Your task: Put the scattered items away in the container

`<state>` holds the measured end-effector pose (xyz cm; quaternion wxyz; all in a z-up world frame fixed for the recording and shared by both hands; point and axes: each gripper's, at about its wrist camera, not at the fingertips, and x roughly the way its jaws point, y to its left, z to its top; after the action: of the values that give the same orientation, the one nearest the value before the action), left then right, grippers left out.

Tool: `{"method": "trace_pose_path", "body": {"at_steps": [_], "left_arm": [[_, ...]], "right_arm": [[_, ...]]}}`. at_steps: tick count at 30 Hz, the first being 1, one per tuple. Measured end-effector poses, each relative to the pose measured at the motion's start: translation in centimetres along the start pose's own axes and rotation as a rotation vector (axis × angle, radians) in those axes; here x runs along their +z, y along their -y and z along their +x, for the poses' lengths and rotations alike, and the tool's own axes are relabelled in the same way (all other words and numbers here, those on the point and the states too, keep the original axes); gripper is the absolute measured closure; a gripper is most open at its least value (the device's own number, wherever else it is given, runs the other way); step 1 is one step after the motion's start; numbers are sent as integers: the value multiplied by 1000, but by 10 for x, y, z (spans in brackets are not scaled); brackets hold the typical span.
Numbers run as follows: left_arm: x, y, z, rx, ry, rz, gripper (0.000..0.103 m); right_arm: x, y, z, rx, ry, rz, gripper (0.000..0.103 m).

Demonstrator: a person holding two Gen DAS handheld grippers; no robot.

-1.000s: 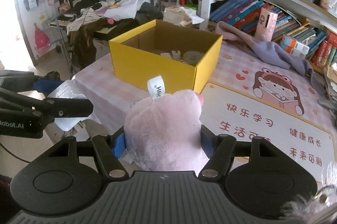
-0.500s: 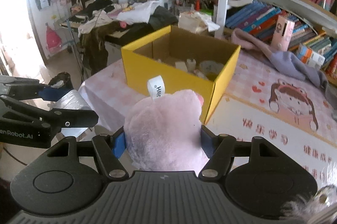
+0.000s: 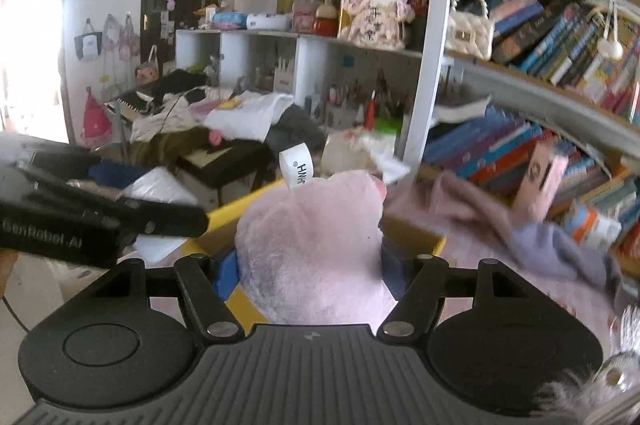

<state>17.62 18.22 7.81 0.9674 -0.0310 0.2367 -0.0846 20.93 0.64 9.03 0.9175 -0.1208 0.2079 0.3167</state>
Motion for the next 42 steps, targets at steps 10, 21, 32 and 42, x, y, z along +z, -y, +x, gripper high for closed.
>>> {"method": "trace_pose_path", "body": {"at_steps": [10, 21, 32, 42], "left_arm": [[38, -15, 133, -38, -151, 13, 38], [3, -24, 222, 11, -419, -28, 38], [7, -8, 225, 96, -394, 43, 19], [35, 19, 154, 142, -172, 75, 6]], "right_arm": [[-9, 17, 119, 56, -174, -71, 36], [-37, 33, 164, 177, -327, -1, 35], [-34, 39, 164, 276, -329, 14, 26], [-16, 54, 118, 251, -191, -17, 18]]}}
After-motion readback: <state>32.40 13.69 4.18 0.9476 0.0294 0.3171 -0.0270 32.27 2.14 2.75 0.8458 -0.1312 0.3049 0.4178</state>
